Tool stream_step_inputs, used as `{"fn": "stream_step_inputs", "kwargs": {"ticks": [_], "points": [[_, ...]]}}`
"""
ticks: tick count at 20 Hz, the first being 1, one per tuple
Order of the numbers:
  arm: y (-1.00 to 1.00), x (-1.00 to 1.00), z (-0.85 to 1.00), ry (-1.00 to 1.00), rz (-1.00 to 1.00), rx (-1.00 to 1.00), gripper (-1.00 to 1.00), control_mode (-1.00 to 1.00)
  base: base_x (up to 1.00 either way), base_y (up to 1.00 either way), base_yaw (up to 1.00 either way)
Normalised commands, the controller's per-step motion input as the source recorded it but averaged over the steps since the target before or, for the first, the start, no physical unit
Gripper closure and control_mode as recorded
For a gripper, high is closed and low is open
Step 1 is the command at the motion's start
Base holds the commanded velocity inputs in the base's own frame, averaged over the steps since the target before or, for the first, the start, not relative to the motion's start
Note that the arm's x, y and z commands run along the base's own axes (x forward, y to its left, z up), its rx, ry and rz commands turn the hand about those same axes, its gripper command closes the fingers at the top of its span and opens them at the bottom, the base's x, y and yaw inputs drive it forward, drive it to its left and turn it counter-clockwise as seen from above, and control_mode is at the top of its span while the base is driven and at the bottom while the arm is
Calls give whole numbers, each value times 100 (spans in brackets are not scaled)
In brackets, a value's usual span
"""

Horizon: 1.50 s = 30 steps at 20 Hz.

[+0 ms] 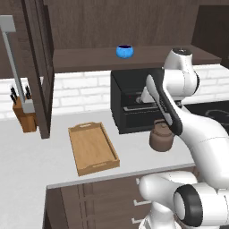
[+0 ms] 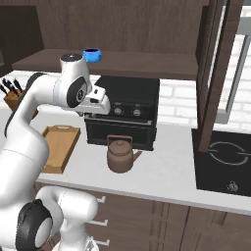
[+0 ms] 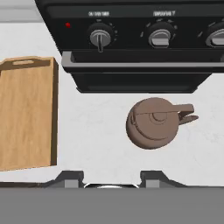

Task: Pick the kettle from the counter and place it on the tray. Then pick the mug from the cabinet and place it on the tray. Then close the cabinet doors.

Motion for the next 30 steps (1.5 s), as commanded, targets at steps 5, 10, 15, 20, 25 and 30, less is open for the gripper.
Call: {"fn": "stream_step_inputs", "kwargs": {"ticks": [5, 10, 15, 20, 25, 30], "points": [[0, -21, 0, -8, 0, 0, -100, -100, 0, 0, 0], [-7, -62, -12, -17, -12, 3, -100, -100, 0, 0, 0], [-14, -34, -22, -1, -26, 10, -100, -100, 0, 0, 0], [-1, -1, -25, 0, -34, 3, -100, -100, 0, 0, 0], [-24, 0, -19, 0, -28, 12, -100, -100, 0, 0, 0], [-27, 0, -16, 0, -21, 12, -100, -100, 0, 0, 0]]}}
